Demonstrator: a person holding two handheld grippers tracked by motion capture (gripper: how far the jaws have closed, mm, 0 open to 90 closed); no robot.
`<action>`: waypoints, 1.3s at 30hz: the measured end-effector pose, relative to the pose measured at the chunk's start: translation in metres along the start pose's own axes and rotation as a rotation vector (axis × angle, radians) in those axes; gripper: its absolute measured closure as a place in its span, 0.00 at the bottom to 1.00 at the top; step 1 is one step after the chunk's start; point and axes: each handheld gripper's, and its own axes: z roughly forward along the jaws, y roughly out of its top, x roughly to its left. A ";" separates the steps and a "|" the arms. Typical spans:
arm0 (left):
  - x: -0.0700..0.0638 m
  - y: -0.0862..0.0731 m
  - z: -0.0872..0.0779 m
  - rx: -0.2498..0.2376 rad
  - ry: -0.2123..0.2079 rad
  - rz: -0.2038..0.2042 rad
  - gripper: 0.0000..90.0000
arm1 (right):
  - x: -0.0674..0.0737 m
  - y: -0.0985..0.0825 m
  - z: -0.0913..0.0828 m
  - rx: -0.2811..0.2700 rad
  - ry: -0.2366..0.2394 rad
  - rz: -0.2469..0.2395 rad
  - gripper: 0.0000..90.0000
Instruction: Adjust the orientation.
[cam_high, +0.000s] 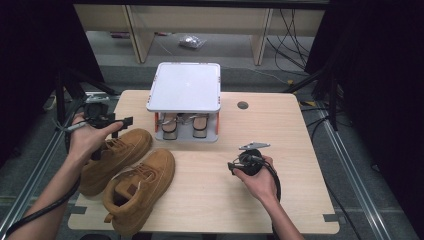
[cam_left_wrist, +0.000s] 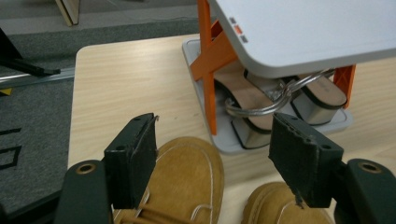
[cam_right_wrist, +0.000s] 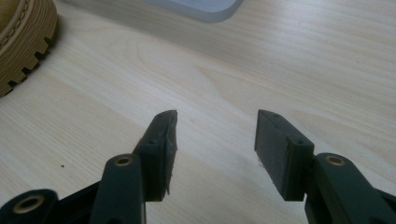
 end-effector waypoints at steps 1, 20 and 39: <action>0.001 -0.002 -0.002 0.007 0.004 -0.001 0.36 | 0.000 0.000 0.001 -0.002 0.003 -0.003 0.55; 0.031 -0.034 -0.019 0.063 0.031 -0.004 0.41 | 0.005 -0.004 0.000 0.016 -0.001 0.005 0.54; 0.063 -0.049 -0.041 0.070 0.098 -0.028 0.46 | 0.006 -0.004 0.005 0.019 0.006 -0.013 0.54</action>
